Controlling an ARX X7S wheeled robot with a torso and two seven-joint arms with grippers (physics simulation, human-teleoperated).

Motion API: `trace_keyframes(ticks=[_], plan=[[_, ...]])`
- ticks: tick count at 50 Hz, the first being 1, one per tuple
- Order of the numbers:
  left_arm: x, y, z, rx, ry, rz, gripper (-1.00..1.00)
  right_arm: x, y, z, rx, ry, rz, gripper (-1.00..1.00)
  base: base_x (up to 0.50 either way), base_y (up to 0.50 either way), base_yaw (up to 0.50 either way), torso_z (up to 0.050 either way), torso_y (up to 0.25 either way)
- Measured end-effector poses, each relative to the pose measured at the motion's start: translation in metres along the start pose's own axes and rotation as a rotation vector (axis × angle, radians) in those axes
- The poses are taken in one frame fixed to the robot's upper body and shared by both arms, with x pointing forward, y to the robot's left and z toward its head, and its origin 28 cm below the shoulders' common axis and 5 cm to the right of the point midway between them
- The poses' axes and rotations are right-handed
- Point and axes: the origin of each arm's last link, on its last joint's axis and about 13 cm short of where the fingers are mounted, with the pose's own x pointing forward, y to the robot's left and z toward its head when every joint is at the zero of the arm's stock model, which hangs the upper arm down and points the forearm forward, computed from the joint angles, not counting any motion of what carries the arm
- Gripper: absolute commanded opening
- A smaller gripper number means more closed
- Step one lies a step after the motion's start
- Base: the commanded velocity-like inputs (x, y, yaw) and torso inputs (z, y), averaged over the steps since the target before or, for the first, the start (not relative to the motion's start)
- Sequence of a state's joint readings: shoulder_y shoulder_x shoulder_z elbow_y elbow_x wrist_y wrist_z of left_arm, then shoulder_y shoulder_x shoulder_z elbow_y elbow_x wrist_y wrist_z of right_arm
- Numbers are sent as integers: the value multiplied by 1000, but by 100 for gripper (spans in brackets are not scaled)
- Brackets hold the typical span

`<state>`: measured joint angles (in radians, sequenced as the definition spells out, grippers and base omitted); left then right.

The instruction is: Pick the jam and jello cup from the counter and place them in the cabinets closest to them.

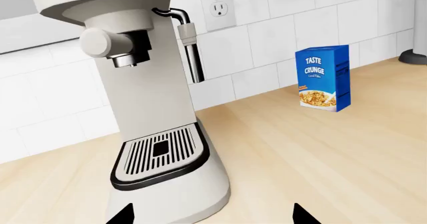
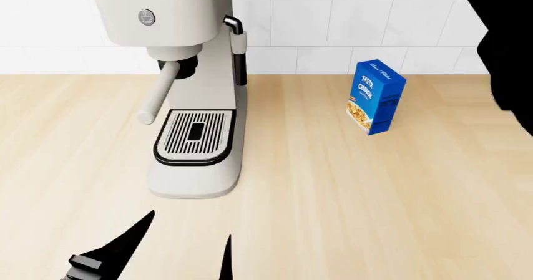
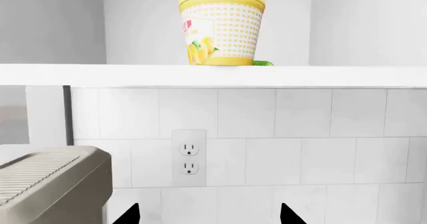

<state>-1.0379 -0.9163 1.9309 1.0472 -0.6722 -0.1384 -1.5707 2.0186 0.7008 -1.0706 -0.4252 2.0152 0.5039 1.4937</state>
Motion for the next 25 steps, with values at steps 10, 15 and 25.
trace_keyframes(ticks=[10, 15, 25], plan=[[1, -1, 0, 0, 2, 2, 100, 2, 4, -33, -37, 57, 16, 100, 0, 0, 0, 0, 0], [1, -1, 0, 0, 4, 3, 100, 4, 7, -50, -63, 86, 23, 100, 0, 0, 0, 0, 0], [0, -1, 0, -2, 5, 4, 100, 11, 11, -79, -102, 143, 28, 100, 0, 0, 0, 0, 0]])
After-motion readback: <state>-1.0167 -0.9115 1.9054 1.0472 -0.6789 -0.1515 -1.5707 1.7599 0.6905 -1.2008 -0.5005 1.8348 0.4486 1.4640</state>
